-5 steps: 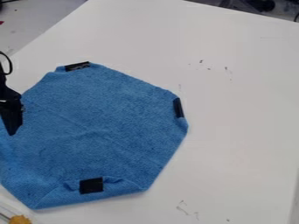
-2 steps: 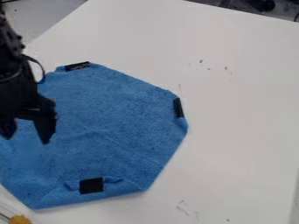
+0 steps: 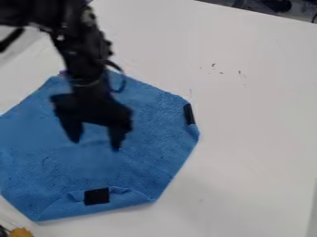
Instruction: Misitona ilay lamba
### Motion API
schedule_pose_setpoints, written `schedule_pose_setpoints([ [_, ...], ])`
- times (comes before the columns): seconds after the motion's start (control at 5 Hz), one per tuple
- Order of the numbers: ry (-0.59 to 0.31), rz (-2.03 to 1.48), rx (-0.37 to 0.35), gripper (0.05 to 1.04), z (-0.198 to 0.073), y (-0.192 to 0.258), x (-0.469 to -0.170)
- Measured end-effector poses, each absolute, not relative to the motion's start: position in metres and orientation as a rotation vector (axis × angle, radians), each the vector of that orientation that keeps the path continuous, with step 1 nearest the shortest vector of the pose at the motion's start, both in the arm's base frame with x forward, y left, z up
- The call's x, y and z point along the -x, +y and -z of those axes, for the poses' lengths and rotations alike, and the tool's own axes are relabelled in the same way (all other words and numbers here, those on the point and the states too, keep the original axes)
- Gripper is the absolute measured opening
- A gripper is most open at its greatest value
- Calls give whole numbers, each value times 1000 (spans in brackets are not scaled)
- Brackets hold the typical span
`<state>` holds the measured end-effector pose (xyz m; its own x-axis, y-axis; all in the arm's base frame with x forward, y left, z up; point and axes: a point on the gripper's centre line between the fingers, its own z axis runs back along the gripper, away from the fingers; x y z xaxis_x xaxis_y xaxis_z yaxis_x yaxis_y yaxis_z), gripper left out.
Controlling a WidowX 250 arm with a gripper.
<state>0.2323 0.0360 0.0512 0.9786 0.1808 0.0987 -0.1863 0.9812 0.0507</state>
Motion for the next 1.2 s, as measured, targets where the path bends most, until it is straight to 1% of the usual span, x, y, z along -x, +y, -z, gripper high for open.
schedule_pose_setpoints([
  [0.2,-80,-90,-69,999,-49,12,-269],
  [0.4,-54,-9,-72,999,-36,-6,-317],
  [0.6,-44,63,-54,999,-26,-19,-352],
  [0.8,-62,86,-41,999,-28,-24,-372],
  [1.0,-71,78,-31,999,-27,-28,-377],
  [1.2,-73,66,-10,940,-22,-31,-375],
])
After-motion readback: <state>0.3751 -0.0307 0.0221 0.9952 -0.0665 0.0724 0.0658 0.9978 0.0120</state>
